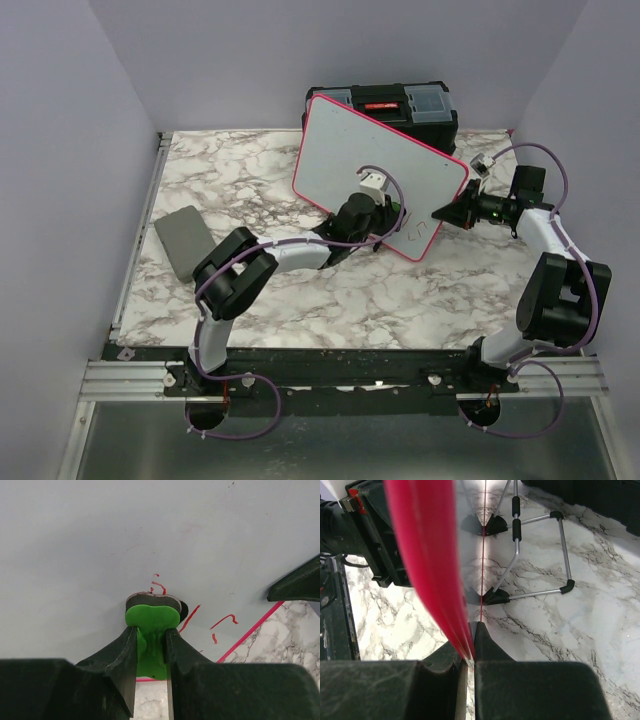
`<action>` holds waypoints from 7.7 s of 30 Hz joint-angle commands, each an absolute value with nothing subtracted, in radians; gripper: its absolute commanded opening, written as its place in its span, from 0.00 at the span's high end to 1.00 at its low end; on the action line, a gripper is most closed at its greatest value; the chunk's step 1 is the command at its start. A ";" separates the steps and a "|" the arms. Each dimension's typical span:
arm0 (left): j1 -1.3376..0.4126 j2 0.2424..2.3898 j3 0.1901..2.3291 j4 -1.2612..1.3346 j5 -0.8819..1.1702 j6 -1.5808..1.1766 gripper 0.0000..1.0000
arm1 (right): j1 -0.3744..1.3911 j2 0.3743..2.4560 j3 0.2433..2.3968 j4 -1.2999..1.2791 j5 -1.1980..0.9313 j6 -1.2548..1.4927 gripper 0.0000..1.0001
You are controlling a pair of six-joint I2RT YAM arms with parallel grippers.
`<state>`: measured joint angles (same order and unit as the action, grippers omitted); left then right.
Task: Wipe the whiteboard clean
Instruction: Erase the whiteboard at the whiteboard stand.
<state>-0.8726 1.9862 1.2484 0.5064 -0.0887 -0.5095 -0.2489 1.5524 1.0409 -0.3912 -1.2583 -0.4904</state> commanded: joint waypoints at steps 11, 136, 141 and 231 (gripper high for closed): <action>-0.765 1.987 1.499 0.280 -0.086 -0.436 1.00 | -0.228 1.548 1.046 -0.495 -1.378 -0.458 0.99; -0.856 2.071 1.670 0.196 0.090 -0.463 1.00 | -0.227 1.546 1.052 -0.514 -1.381 -0.476 0.99; -0.876 2.067 1.536 0.221 0.050 -0.493 1.00 | -0.227 1.546 1.052 -0.514 -1.382 -0.477 0.99; -0.786 2.014 1.622 0.033 -0.058 -0.480 1.00 | -0.227 1.548 1.054 -0.524 -1.384 -0.483 0.99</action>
<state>-0.8280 2.0109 1.5097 -0.0254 -0.0051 -0.5167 -0.2478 1.5616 1.0512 -0.4435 -1.2526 -0.4992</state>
